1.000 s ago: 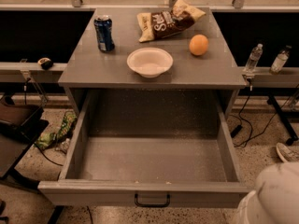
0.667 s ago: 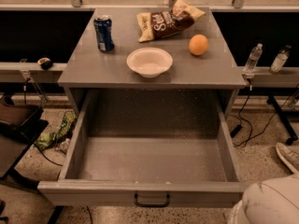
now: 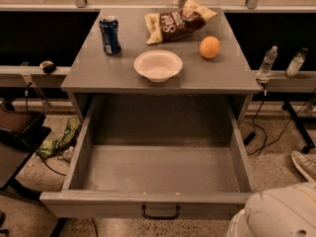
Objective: Close top drawer
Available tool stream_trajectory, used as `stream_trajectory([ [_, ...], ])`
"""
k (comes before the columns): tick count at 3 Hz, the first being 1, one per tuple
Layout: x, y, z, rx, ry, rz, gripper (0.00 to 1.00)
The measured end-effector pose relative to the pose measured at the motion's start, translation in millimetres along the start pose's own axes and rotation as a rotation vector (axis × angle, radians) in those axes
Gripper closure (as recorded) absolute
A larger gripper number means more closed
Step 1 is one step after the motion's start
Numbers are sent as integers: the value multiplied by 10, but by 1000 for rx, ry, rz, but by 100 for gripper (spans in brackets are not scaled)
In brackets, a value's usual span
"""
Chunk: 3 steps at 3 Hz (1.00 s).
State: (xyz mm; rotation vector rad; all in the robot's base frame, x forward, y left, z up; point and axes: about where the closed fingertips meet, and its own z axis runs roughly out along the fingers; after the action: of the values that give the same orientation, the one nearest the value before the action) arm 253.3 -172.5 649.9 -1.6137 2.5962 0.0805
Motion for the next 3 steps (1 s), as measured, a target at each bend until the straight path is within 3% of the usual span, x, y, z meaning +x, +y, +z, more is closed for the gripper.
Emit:
stream_trajectory([
  [1, -361, -95, 316, 35, -104, 17, 100],
  [3, -650, -407, 384, 183, -180, 43, 100],
])
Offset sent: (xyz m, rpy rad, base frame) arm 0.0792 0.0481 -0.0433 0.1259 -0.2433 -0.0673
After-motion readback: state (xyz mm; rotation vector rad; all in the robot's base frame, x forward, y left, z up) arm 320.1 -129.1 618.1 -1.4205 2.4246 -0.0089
